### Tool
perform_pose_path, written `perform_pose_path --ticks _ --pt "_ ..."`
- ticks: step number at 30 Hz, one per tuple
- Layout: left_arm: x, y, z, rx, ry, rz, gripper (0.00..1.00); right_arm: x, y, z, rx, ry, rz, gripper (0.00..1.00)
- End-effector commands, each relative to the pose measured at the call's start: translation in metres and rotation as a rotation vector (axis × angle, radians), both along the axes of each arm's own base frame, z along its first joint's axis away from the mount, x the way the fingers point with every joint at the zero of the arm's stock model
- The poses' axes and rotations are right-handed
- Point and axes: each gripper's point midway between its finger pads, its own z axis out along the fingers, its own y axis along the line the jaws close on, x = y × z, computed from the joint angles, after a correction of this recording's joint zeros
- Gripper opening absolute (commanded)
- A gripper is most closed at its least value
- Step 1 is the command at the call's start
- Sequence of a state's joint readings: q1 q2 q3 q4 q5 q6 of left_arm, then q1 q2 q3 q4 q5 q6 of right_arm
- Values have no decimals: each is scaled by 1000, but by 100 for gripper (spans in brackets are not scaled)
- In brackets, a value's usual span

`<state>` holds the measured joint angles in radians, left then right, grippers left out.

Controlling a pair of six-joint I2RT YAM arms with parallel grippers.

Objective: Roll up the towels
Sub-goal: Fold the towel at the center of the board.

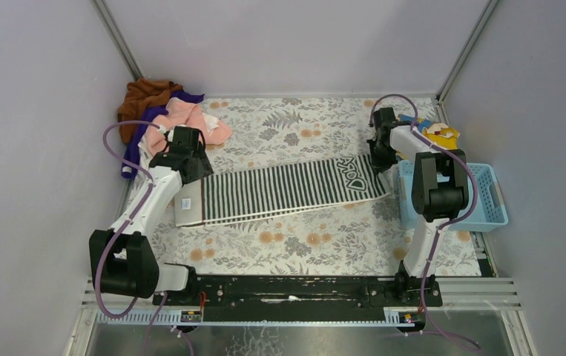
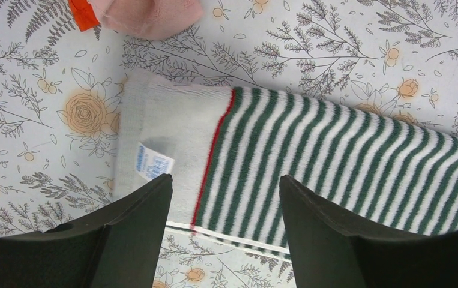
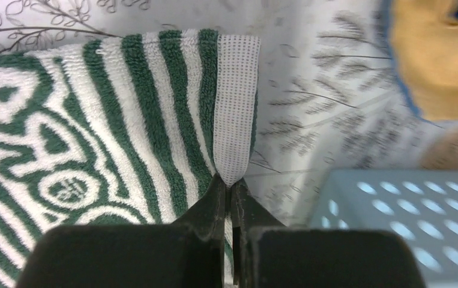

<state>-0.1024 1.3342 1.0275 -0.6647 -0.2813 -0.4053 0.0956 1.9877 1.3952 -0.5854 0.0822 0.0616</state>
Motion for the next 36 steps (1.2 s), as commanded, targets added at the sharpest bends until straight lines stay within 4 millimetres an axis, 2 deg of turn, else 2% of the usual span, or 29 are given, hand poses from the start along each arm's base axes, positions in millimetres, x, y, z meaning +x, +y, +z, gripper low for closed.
perform_pose_path --ticks 1,5,8,10,14,16,19,24,30,36 --pt "3 3 7 21 -44 10 66 27 -40 99 -214 -218 -95 0" --pt "4 1 7 4 -44 14 68 35 -53 158 -292 -338 -115 0" --pt "5 -2 5 -13 -34 10 68 35 -55 187 -307 -398 -114 0" --pt "4 -4 4 -25 -20 10 68 32 -61 195 -348 -405 -120 0" --pt "2 -12 -2 -68 5 -8 68 29 -89 206 -531 -383 -169 0" --pt "0 -17 -7 -92 22 -20 68 32 -83 206 -502 -373 -163 0" --pt "-3 -27 -15 -137 50 -42 68 37 -51 202 -415 -394 -91 0" --pt "-6 -44 -28 -228 91 -68 68 34 32 193 -193 -398 83 0" --pt "-12 -72 -51 -392 160 -73 67 14 127 197 92 -398 238 0" --pt "-22 -94 -72 -526 202 -75 62 -6 198 200 284 -378 320 0"
